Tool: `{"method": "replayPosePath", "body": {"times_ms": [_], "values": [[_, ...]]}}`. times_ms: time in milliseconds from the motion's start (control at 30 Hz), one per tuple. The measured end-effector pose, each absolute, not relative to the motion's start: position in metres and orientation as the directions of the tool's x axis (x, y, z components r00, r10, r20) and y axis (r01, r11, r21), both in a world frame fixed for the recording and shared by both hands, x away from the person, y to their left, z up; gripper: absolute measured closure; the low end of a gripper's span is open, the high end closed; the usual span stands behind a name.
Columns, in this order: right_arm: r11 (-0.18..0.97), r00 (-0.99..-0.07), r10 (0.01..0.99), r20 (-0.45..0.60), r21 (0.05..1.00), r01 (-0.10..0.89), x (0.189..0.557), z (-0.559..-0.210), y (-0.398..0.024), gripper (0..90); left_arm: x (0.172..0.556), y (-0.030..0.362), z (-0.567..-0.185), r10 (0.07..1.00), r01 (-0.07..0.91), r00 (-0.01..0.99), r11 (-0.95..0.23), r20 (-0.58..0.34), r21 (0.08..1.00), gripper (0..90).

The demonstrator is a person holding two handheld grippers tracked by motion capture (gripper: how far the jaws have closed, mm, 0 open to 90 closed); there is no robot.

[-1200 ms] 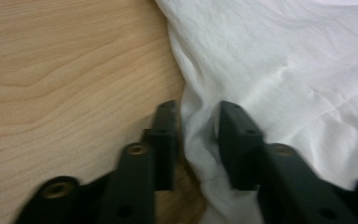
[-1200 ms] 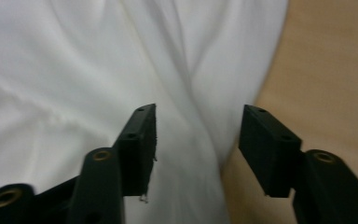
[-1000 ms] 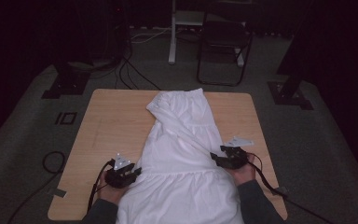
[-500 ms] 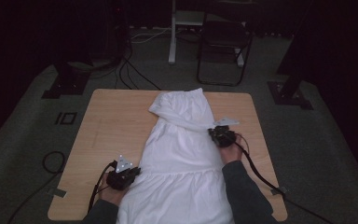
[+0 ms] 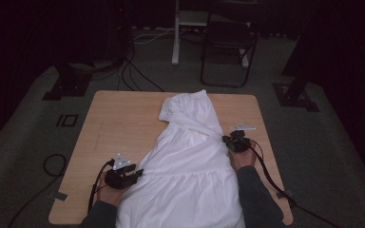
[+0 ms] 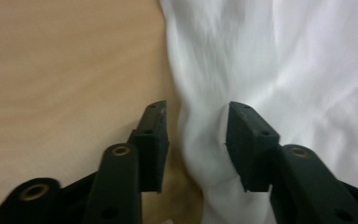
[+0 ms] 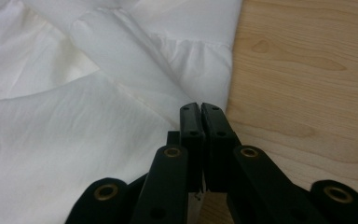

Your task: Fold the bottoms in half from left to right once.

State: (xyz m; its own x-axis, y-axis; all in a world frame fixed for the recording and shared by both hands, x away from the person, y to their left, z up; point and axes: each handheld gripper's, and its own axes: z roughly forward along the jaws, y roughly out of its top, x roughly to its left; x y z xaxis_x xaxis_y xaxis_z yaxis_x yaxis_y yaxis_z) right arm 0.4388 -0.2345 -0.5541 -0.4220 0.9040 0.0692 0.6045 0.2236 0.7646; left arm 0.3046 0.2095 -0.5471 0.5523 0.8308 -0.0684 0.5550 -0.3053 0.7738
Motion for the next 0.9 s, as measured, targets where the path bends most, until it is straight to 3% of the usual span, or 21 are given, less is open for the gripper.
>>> {"method": "replayPosePath", "body": {"times_ms": [267, 367, 467, 500, 533, 567, 700, 900], "values": [[0.229, -0.44, 0.895, 0.08, 0.764, 0.604, 0.442, -0.556, -0.23, 87.0, 0.357, 0.171, -0.51, 0.808, 0.479, 0.589, -0.375, 0.026, 0.793, 49.3], [0.23, -0.431, 0.899, 0.08, 0.752, 0.618, 0.444, -0.562, -0.227, 86.7, 0.381, 0.151, -0.516, 0.8, 0.496, 0.6, -0.391, 0.02, 0.776, 46.8], [0.222, -0.427, 0.9, 0.087, 0.752, 0.62, 0.444, -0.562, -0.227, 86.7, 0.402, 0.135, -0.543, 0.827, 0.567, 0.558, -0.443, 0.072, 0.694, 46.8], [0.233, -0.432, 0.898, 0.077, 0.752, 0.617, 0.443, -0.562, -0.227, 86.8, 0.404, 0.134, -0.549, 0.835, 0.588, 0.545, -0.441, 0.071, 0.679, 50.2], [0.236, -0.433, 0.899, 0.071, 0.753, 0.614, 0.442, -0.562, -0.227, 86.8, 0.402, 0.139, -0.552, 0.835, 0.587, 0.55, -0.389, 0.002, 0.71, 53.5], [0.237, -0.43, 0.9, 0.068, 0.752, 0.615, 0.441, -0.562, -0.227, 86.9, 0.4, 0.141, -0.554, 0.828, 0.587, 0.56, -0.377, -0.022, 0.717, 68.1], [0.248, -0.428, 0.902, 0.049, 0.754, 0.608, 0.434, -0.563, -0.226, 87.2, 0.384, 0.149, -0.557, 0.822, 0.555, 0.57, -0.393, 0.01, 0.733, 85.1], [0.28, -0.46, 0.887, 0.038, 0.748, 0.602, 0.4, -0.563, -0.226, 87.3, 0.341, 0.163, -0.561, 0.818, 0.558, 0.573, -0.357, -0.037, 0.749, 86.5]]}}
